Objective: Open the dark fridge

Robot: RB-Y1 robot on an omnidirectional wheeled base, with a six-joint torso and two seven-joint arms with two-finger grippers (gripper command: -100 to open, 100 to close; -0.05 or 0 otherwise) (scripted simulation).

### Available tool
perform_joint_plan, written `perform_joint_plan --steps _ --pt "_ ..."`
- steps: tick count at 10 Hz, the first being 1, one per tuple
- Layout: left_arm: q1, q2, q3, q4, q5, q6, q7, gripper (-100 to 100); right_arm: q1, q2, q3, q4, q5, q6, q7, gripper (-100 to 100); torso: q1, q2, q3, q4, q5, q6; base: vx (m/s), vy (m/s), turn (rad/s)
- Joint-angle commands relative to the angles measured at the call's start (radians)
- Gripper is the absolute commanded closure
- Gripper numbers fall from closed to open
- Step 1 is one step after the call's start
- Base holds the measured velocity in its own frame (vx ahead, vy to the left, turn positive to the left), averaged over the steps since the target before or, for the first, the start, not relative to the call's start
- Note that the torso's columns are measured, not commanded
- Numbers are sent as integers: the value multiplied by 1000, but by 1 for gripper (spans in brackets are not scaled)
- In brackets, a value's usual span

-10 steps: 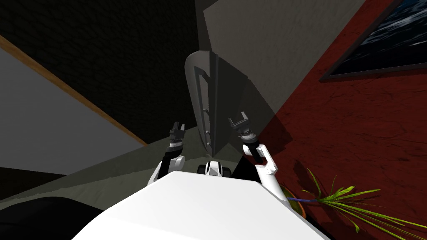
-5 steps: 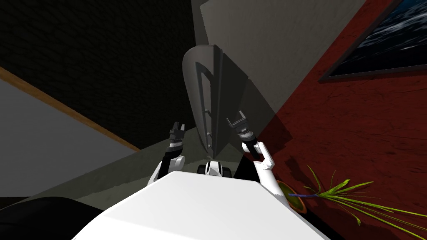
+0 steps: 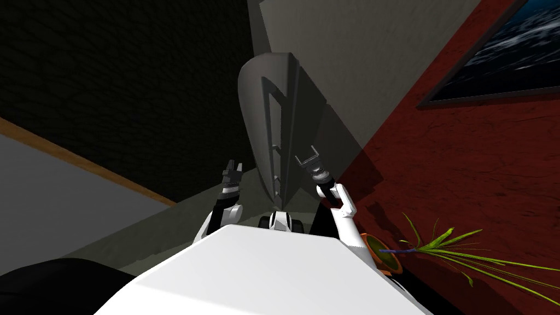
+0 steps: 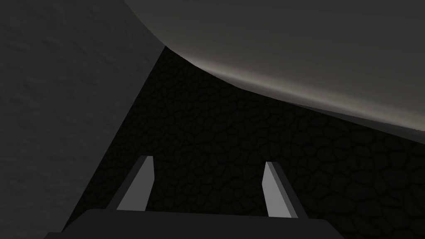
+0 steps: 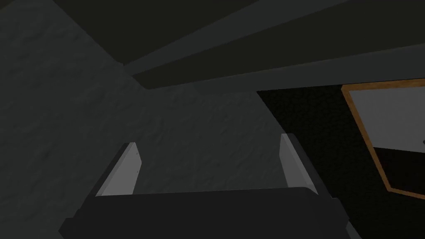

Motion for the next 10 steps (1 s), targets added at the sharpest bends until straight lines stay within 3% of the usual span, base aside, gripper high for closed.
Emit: perform_joint_plan --steps 1,4,10 --pt "0 0 0 0 0 0 0 0 -36 8 -10 47 57 -40 74 -100 1 0 0 0 0 0 44 150 -144" --pt "0 0 0 0 0 0 0 0 -51 13 -15 68 82 -57 131 -100 0 0 0 0 0 0 32 106 -78" --pt "0 0 0 0 0 0 0 0 -104 48 -34 164 189 -134 291 -100 12 -12 -8 -7 4 -7 16 111 -100"
